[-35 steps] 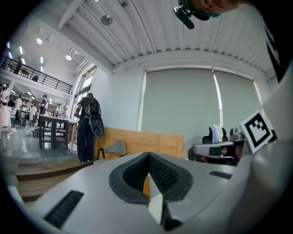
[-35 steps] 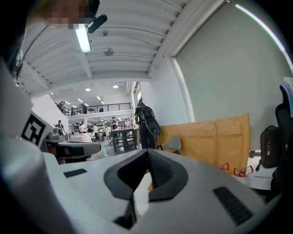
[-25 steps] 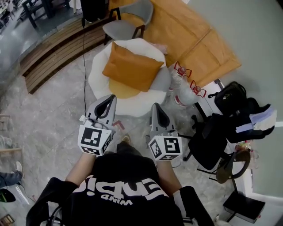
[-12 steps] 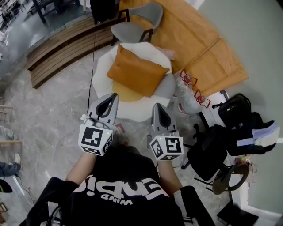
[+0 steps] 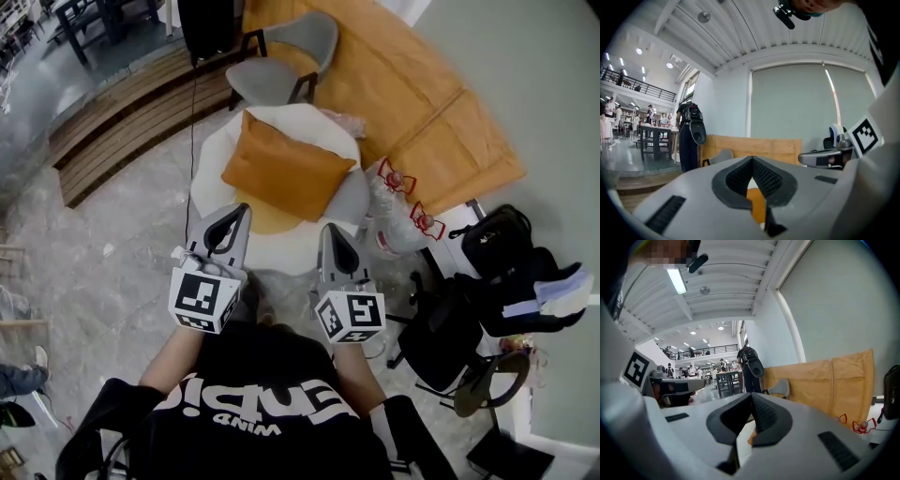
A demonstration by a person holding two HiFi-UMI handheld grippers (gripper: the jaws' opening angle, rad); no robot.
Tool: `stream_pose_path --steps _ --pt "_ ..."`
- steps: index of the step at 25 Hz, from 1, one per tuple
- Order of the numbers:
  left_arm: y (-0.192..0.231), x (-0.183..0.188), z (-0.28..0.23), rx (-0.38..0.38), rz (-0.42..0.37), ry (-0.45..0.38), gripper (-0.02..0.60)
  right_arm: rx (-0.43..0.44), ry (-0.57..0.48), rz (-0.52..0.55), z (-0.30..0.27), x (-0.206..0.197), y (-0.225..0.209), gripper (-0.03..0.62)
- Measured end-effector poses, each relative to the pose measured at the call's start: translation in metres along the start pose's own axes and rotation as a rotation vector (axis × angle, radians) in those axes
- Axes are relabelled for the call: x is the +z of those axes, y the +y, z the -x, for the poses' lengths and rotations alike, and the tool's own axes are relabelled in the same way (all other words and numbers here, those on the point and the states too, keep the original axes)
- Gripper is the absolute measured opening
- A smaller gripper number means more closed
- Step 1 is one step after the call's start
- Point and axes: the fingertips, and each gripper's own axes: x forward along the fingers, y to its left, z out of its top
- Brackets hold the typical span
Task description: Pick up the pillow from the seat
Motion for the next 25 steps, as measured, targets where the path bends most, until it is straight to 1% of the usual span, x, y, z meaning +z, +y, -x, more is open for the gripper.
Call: stream_pose_path --steps 5,13,17,21,25 --pt "0.031 0.007 -0.039 -0.028 0.025 -0.006 0.003 -0.011 0.008 0.005 -0.045 0.006 -0.004 0.021" --pt "0.085 0.011 -0.110 -0.084 0.016 0.008 0.002 -0.061 -0.024 0.015 -0.125 0.027 -0.014 0.021" --pt "0.105 0.012 -0.132 -0.109 0.008 0.017 0.003 -0.100 -0.033 0.024 -0.149 0.035 -0.016 0.021" --pt "0.121 0.016 -0.151 -0.097 0.015 0.024 0.003 -0.129 -0.044 0.037 -0.163 0.047 -0.026 0.021" --pt "0.121 0.024 -0.170 -0.086 0.009 0.019 0.003 -0.143 -0.055 0.032 -0.172 0.057 -0.043 0.021"
